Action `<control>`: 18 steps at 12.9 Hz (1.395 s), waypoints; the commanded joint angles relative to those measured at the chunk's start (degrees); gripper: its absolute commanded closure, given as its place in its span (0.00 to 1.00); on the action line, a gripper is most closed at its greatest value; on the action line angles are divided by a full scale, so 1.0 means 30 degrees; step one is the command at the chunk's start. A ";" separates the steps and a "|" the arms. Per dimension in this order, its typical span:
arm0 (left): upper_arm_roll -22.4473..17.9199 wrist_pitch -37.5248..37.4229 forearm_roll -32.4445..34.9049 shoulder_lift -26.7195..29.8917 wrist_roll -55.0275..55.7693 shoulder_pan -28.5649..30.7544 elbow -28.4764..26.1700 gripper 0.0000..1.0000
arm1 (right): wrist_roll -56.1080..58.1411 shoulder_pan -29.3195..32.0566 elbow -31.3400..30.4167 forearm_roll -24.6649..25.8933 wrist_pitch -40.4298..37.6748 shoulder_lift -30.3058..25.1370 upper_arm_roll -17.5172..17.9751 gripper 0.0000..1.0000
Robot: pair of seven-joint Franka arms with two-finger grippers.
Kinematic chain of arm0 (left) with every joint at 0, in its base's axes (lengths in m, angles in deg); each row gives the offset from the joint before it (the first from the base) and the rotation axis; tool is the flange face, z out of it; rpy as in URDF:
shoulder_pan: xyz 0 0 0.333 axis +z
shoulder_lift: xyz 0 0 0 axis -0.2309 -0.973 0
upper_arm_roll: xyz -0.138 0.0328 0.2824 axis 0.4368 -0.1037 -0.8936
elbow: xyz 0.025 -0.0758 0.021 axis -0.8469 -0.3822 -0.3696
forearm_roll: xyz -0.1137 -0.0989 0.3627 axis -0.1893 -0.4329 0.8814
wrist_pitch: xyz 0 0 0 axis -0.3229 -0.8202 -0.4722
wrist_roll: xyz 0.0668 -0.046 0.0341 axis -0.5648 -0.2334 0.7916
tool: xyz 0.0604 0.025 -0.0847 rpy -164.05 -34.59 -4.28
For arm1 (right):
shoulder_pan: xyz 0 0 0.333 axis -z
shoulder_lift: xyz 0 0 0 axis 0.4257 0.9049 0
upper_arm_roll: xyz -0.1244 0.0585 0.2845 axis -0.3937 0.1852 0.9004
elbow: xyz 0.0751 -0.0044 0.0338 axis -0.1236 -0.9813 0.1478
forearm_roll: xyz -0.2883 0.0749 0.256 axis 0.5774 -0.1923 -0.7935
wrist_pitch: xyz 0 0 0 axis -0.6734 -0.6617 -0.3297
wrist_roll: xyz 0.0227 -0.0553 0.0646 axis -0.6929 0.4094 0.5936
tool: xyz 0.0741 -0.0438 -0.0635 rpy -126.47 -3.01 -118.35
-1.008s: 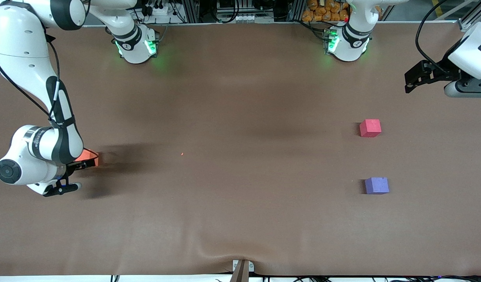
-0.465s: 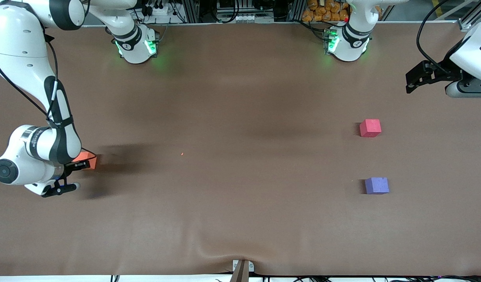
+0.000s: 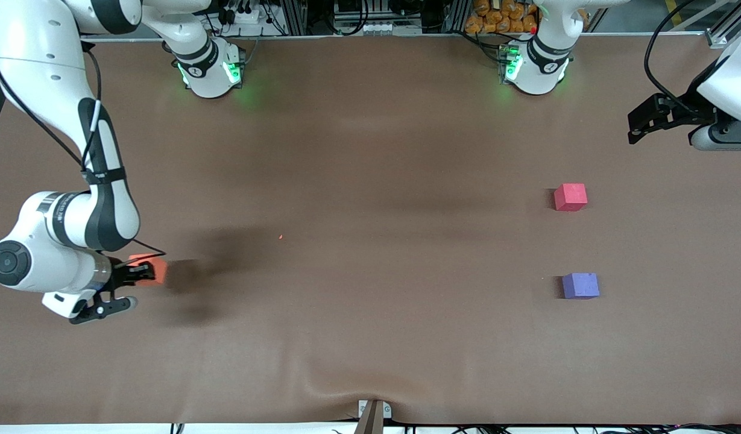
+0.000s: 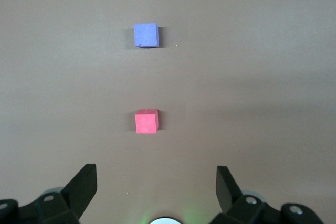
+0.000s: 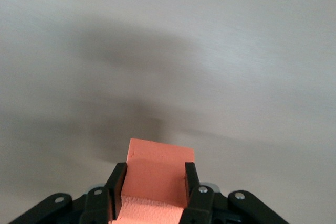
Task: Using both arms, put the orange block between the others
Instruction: 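Carry the orange cube to mid-table while the left gripper approaches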
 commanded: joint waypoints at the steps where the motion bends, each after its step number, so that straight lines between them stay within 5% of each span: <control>1: -0.0014 -0.0053 -0.0004 -0.0024 0.0261 0.0236 0.0160 0.00 | -0.2626 -0.0772 -0.0218 -0.0969 -0.0815 -0.0723 0.0558 0.51; 9: 0.0161 0.0006 -0.0004 -0.0873 0.0349 0.0062 0.0101 0.00 | -1.9204 -1.1547 -0.0189 -0.1351 0.0406 -0.0201 0.0619 0.48; 14: 0.0250 0.0093 -0.0121 -0.1839 0.0320 -0.0026 0.0072 0.00 | -2.0803 -1.5419 -0.0189 -0.8638 0.5442 0.1294 0.0794 0.47; 18: 0.0250 0.0561 -0.0209 -0.2105 0.0320 0.0003 0.0101 0.00 | -2.0979 -1.7007 0.0249 -0.8793 0.6801 0.2378 0.0824 0.42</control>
